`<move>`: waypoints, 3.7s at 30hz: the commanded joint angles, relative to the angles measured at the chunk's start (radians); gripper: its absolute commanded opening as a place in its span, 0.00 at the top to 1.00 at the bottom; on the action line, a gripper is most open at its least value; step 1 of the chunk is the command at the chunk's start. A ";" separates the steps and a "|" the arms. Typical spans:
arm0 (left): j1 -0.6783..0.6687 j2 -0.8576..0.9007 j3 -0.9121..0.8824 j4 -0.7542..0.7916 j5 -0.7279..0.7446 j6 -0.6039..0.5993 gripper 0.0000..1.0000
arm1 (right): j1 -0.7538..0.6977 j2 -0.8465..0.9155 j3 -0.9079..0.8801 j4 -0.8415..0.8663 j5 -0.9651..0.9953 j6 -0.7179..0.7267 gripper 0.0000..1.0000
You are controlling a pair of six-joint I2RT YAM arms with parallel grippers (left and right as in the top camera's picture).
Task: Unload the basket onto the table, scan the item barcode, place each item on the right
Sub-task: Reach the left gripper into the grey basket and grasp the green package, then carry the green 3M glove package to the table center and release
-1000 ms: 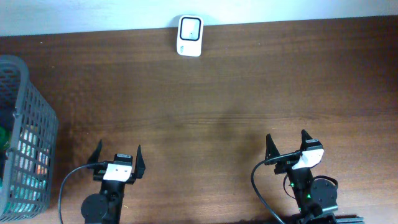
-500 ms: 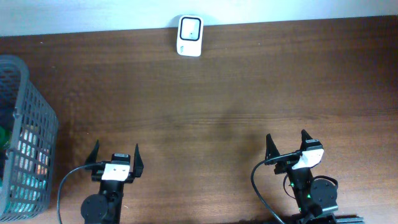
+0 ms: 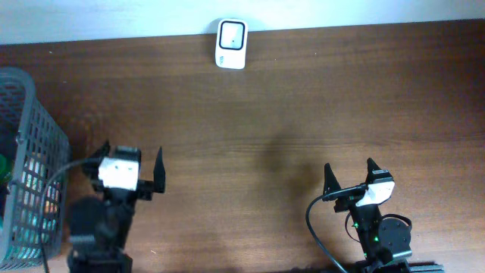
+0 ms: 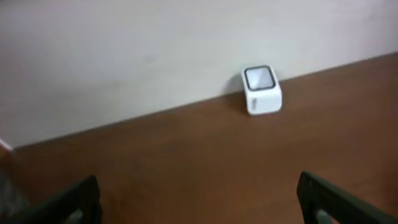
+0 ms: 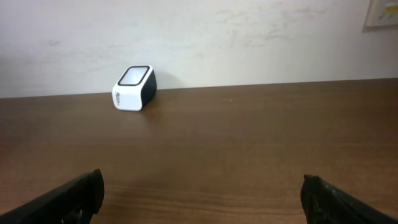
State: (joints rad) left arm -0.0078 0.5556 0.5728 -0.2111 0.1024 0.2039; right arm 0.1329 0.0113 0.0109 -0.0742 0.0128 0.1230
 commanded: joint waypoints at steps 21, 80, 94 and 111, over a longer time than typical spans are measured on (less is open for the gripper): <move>0.095 0.874 1.084 -0.893 -0.009 -0.299 0.01 | 0.004 -0.005 -0.005 -0.008 -0.002 -0.003 0.02; 0.260 1.078 1.795 -0.961 -0.086 -0.345 1.00 | 0.004 -0.005 -0.005 -0.008 -0.002 -0.003 0.02; -0.308 1.433 1.455 -1.140 -0.182 -0.750 1.00 | 0.004 -0.005 -0.005 -0.008 -0.002 -0.003 0.02; -0.615 1.671 1.408 -0.993 -0.018 -1.145 0.01 | 0.004 -0.005 -0.005 -0.008 -0.002 -0.003 0.02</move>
State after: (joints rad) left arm -0.6220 2.2208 1.9774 -1.2438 0.0097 -0.9268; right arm 0.1329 0.0120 0.0109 -0.0746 0.0128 0.1238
